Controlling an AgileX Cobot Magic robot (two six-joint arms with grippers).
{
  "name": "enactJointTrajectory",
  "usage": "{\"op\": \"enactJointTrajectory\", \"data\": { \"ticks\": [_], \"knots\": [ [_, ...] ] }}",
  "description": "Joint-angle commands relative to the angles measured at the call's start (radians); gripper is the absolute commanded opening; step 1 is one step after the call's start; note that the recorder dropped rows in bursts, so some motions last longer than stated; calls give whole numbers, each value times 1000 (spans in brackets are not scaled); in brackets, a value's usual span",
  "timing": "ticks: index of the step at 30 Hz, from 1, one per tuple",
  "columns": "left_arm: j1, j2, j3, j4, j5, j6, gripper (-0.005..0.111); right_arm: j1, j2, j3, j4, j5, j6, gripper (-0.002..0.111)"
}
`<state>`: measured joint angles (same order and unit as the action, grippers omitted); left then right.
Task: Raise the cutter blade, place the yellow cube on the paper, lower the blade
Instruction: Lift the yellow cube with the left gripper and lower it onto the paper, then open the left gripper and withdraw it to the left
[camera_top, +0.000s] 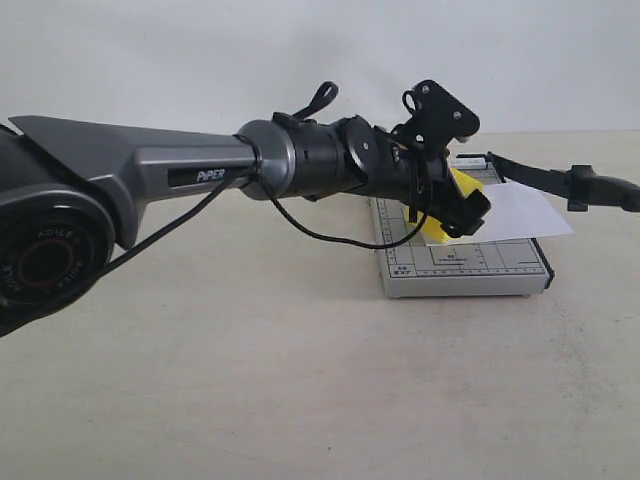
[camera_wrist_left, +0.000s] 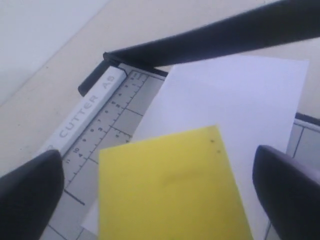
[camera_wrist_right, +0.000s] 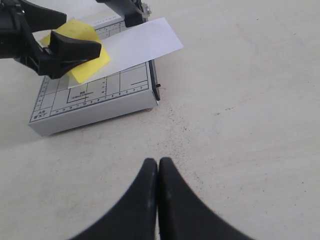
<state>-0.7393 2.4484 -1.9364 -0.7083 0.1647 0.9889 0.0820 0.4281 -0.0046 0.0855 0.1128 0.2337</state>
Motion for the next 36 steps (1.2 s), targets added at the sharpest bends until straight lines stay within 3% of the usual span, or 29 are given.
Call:
{"op": "enactJointTrajectory", "data": {
  "ticks": [1,6,9,11,15,17,21,26,30,34,36],
  "knots": [
    [-5,-86,-6,-13,35,-6,96,-2,3,5,0,-3,-3,0],
    [-5,-172,-6,-13,137,-16,94,-2,3,5,0,-3,-3,0],
    [-5,-200,-6,-13,223,-24,83,-2,3,5,0,-3,-3,0],
    [-5,-209,-6,-13,265,-72,65,-2,3,5,0,-3,-3,0],
    [-3,-212,1,-13,341,-284,8,-2,3,5,0,-3,-3,0],
    [-3,-214,31,-23,308,-394,6,-2,3,5,0,-3,-3,0],
    [-3,-214,135,-126,159,-595,6,-2,3,5,0,-3,-3,0],
    [-5,-251,291,-277,-86,-602,6,-2,3,5,0,-3,-3,0],
    [-31,-365,516,-272,-450,-606,5,-2,3,5,0,-3,-3,0],
    [-77,-538,813,-30,-832,-608,5,-2,3,5,0,-3,-3,0],
    [-82,-642,950,186,-893,-624,5,-2,3,5,0,-3,-3,0]
  ]
}}
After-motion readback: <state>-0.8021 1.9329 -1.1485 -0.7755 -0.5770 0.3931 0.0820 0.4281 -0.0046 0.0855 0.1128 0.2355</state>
